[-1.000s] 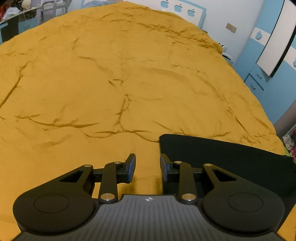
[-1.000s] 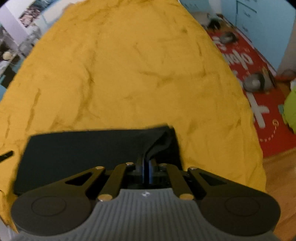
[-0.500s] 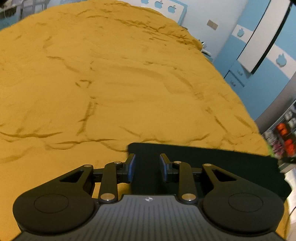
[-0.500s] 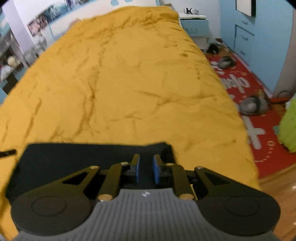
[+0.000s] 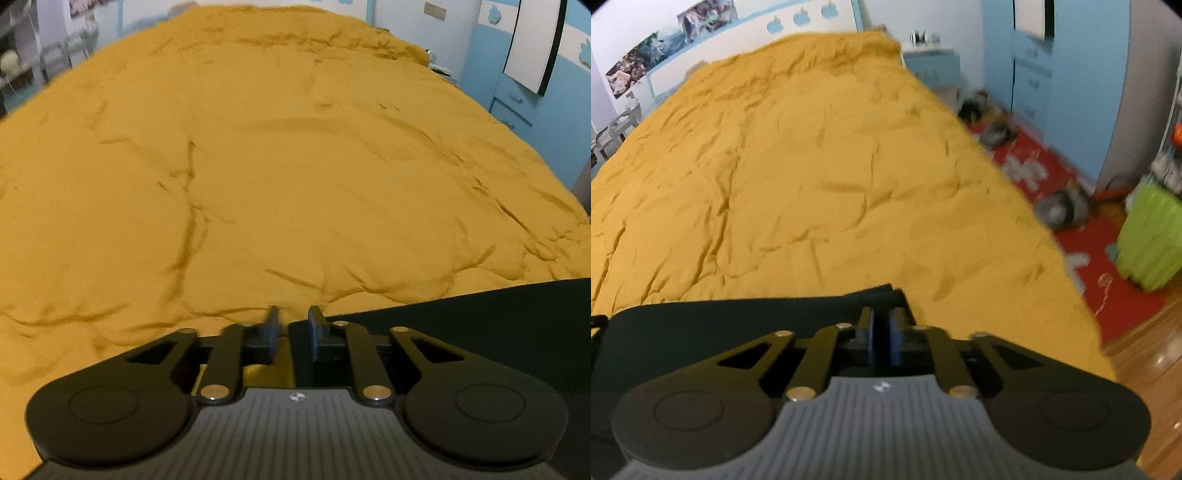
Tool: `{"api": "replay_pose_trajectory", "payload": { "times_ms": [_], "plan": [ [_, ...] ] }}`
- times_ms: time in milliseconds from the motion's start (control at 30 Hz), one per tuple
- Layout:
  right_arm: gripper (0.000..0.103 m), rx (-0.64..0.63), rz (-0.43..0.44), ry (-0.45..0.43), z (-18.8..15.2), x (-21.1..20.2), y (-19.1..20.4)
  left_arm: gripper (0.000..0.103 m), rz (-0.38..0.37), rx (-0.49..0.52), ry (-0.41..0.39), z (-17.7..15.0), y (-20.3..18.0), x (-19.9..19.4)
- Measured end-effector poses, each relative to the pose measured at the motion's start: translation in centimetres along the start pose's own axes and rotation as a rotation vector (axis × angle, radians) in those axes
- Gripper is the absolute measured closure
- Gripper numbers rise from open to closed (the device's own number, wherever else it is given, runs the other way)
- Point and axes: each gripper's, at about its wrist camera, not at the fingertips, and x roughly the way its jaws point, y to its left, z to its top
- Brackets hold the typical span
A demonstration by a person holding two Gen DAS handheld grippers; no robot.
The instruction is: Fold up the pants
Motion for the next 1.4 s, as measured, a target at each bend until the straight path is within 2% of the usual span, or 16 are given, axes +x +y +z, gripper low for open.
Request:
{"api": "replay_pose_trajectory", "payload": {
  "times_ms": [133,267,400,533,667,833,933,1033,1167,1233,1300,1400],
  "plan": [
    [0.09,-0.057,0.082,-0.055,-1.1,-3.2,2.6,0.084,-0.071,0.036,-0.019,-1.1,-0.3,-4.1],
    [0.089,-0.148,0.153,-0.054,-3.4,-5.0,6.4,0.084,-0.145,0.063,-0.003,-3.1,-1.0,-7.4],
    [0.083,-0.243,0.16,-0.053,-6.6,-5.9,10.0,0.084,-0.163,0.055,0.043,-5.5,-1.0,-8.6],
    [0.082,-0.241,0.16,-0.053,-9.6,-5.7,12.1,0.084,-0.148,0.033,0.08,-7.9,-0.3,-8.6],
    [0.082,-0.219,0.125,-0.006,-11.8,-5.0,12.5,0.084,-0.163,0.0,0.095,-10.0,0.3,-9.3],
    [0.082,-0.227,0.101,0.0,-13.6,-5.4,12.6,0.084,-0.179,-0.02,0.094,-11.5,1.0,-10.5],
    [0.082,-0.238,0.091,0.016,-13.7,-5.6,12.6,0.078,-0.182,-0.049,0.111,-12.0,1.9,-10.9],
    [0.082,-0.224,0.086,0.026,-13.7,-6.3,12.1,0.076,-0.227,-0.108,0.139,-12.7,3.3,-11.5],
    [0.078,-0.195,0.097,0.022,-13.4,-8.1,12.0,0.076,-0.256,-0.089,0.098,-12.9,3.9,-13.3],
    [0.075,-0.194,0.118,0.017,-13.2,-9.2,12.2,0.07,-0.276,-0.099,0.054,-12.3,4.4,-14.2],
    [0.075,-0.189,0.149,0.011,-13.0,-10.1,12.6,0.053,-0.305,-0.145,0.015,-11.1,5.2,-14.3],
    [0.075,-0.17,0.203,0.0,-12.2,-10.6,13.3,0.044,-0.346,-0.229,-0.013,-9.2,5.9,-12.6]
  ]
}}
